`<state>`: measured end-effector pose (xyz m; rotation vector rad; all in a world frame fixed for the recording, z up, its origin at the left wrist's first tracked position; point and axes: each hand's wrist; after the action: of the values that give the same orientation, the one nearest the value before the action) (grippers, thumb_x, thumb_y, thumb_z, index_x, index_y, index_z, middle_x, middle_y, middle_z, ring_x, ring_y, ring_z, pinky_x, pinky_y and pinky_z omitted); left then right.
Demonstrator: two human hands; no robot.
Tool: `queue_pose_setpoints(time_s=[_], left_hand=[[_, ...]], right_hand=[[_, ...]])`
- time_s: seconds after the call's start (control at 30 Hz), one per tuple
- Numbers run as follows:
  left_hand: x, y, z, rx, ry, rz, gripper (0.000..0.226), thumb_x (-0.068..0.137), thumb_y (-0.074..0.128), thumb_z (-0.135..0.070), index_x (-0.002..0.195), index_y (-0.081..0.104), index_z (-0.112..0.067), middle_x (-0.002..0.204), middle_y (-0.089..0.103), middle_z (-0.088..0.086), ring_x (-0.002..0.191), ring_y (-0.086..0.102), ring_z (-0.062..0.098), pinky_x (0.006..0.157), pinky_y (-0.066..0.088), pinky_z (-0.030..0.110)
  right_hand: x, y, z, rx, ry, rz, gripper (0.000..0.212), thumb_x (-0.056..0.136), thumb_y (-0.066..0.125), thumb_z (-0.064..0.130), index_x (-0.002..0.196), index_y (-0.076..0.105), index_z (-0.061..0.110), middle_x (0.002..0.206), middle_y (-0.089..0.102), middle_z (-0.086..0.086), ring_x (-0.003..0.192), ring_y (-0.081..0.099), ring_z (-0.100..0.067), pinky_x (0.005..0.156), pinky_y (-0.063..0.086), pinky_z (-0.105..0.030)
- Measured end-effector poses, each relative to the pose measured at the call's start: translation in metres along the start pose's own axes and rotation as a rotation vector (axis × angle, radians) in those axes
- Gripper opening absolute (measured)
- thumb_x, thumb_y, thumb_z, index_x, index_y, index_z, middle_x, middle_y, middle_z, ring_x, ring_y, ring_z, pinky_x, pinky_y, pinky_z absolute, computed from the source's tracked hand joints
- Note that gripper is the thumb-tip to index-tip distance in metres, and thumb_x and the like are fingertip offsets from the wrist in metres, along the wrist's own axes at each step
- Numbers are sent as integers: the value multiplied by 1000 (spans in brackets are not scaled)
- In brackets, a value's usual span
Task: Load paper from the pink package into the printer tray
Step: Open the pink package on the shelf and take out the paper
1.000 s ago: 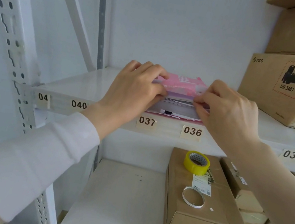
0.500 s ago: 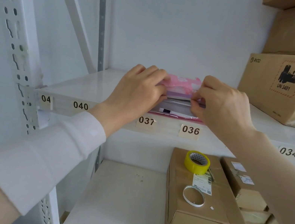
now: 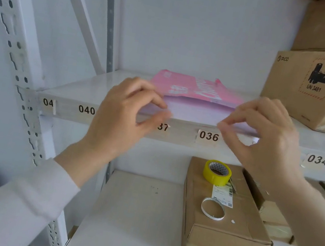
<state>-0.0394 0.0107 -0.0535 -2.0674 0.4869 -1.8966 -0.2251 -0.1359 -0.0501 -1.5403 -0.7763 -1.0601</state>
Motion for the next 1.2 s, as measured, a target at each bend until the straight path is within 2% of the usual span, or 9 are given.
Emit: queue_pose_setpoints(time_s=[0.07, 0.13, 0.23, 0.33, 0.47, 0.7, 0.87, 1.07, 1.2], left_hand=[[-6, -12, 2, -97, -274, -67, 21, 83, 54, -39, 78, 60, -19, 82, 56, -4, 75, 51, 8, 74, 38, 10], [-9, -22, 8, -194, -564, -77, 21, 83, 57, -41, 72, 51, -24, 76, 57, -6, 68, 53, 6, 70, 41, 12], [-6, -29, 13, -476, -901, 198, 34, 84, 53, -52, 75, 54, -19, 79, 70, 5, 62, 62, 13, 62, 48, 29], [2, -28, 8, -731, -1079, 460, 48, 88, 39, -56, 91, 62, -14, 78, 77, 5, 58, 67, 11, 50, 49, 20], [15, -25, 3, -900, -1144, 526, 40, 91, 42, -46, 96, 64, -13, 76, 77, 4, 63, 72, 11, 47, 52, 13], [0, -31, -11, -1070, -1189, 429, 19, 91, 50, -16, 85, 65, -8, 68, 76, 6, 61, 72, 9, 43, 52, 12], [-9, -36, -12, -1148, -1169, 530, 23, 69, 57, -27, 85, 69, -15, 75, 76, 0, 67, 72, 12, 51, 57, 20], [6, -22, -9, -1109, -1173, 538, 15, 89, 51, -23, 90, 65, -17, 67, 74, -7, 57, 68, 6, 45, 49, 13], [-6, -30, -10, -1087, -1154, 598, 14, 81, 56, -18, 86, 67, -12, 70, 76, -4, 60, 70, 9, 47, 53, 16]], right_hand=[[-1, -12, 3, 127, 307, -15, 22, 86, 57, 33, 78, 62, 13, 83, 55, -2, 78, 53, -22, 67, 40, -27], [-2, -21, 4, 211, 706, -9, 24, 87, 55, 40, 83, 55, 17, 83, 55, 0, 77, 56, -22, 67, 39, -30], [-2, -25, 5, 455, 1161, 170, 38, 85, 50, 52, 91, 54, 14, 80, 59, -1, 65, 58, -17, 58, 46, -30], [3, -23, 7, 873, 1430, 361, 37, 83, 51, 55, 86, 53, 17, 69, 71, 1, 46, 58, -13, 34, 39, -17], [11, -19, 8, 1127, 1467, 403, 18, 89, 50, 37, 79, 52, 22, 58, 72, 2, 37, 57, -10, 31, 30, -10], [-2, -30, 16, 1125, 1446, 399, 12, 90, 50, 21, 84, 56, 13, 66, 75, -7, 34, 55, -8, 28, 23, -10], [-23, -45, 15, 1114, 1385, 524, 22, 85, 52, 24, 93, 62, 6, 69, 75, -10, 37, 57, -11, 29, 29, -14], [-17, -47, 11, 1125, 1357, 631, 36, 70, 59, 30, 101, 64, 13, 86, 77, -8, 68, 73, -20, 40, 48, -16], [-1, -40, 2, 1165, 1442, 530, 18, 86, 54, 25, 88, 64, 11, 64, 74, -2, 53, 70, -14, 41, 54, -23]])
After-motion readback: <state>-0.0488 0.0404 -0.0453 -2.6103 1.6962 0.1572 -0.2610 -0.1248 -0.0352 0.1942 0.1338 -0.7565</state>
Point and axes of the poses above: each hand's wrist, its own x-axis towards the middle knuckle, its own y-axis out of the palm, z = x × y
